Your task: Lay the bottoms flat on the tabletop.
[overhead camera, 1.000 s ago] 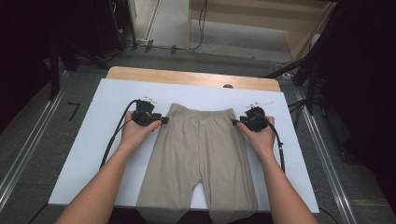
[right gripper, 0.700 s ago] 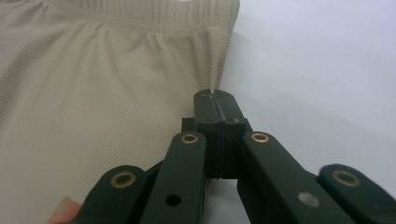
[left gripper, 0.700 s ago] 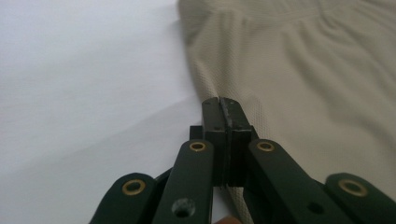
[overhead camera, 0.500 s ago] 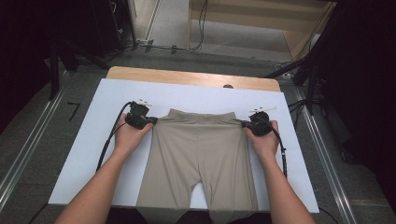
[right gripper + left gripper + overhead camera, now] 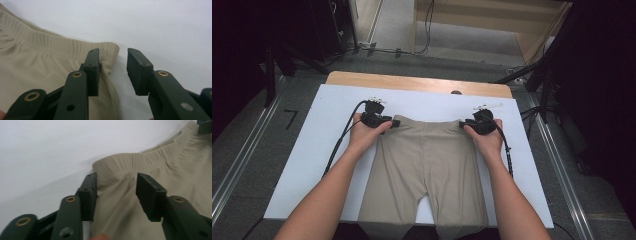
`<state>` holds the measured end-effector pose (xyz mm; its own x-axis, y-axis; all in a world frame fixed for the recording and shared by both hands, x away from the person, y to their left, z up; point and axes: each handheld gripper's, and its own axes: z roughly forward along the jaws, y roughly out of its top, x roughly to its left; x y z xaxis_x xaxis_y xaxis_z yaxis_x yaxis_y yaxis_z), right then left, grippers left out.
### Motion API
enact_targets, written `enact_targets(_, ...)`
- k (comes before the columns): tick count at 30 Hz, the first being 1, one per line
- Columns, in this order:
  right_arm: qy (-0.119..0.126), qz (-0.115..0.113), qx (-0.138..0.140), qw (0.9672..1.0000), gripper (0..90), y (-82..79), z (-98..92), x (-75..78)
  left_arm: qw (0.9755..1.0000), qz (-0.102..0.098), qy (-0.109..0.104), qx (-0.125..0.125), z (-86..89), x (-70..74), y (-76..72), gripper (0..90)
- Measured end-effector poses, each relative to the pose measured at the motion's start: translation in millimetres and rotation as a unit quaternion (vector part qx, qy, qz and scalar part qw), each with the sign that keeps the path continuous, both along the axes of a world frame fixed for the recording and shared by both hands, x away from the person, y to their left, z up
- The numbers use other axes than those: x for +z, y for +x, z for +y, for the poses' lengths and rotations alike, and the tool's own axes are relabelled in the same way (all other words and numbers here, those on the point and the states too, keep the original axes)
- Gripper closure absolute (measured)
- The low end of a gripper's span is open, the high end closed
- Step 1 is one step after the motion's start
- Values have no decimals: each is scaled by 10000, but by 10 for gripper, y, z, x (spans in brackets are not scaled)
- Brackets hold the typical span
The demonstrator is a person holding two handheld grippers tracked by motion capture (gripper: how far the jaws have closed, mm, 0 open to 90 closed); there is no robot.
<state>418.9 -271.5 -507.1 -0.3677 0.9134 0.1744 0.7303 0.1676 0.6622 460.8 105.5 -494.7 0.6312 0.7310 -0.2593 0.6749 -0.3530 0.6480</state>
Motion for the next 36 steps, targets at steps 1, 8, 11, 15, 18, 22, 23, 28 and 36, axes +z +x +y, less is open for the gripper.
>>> enact_targets(1, -1, 30, 19, 10000, 652, 22, -4, -23, 9998, -58, 158, 98, -18, -8, 13, 577)
enact_targets(8, -330, 86, 22, 9994, 797, 41, -2, -57, 9979, -101, 396, 500, 3, -40, 72, 763)
enact_targets(11, -137, 117, 28, 9998, 709, 47, 4, -66, 9991, -95, 241, 324, 1, -49, 57, 622)
enact_targets(15, -114, 62, 118, 9998, 708, 42, 15, -75, 9979, -226, 493, 351, -33, -45, 36, 739)
enact_targets(18, -463, -128, 396, 9981, 811, 11, 112, -75, 9975, -254, 533, 400, -44, -50, 40, 878)
enact_targets(22, -549, -82, 346, 9979, 855, 66, 140, -44, 9975, -248, 427, 497, -11, -50, 110, 897)
enact_targets(23, -514, -103, 246, 9983, 857, 100, 123, -34, 9980, -197, 325, 506, 12, -43, 147, 898)
enact_targets(28, -589, -282, 184, 9977, 859, 337, 175, 105, 9972, -288, 184, 660, 85, 88, 373, 900)
enact_targets(36, -580, -564, 11, 9967, 859, 798, 213, 414, 9948, -583, 51, 831, 115, 417, 814, 900)
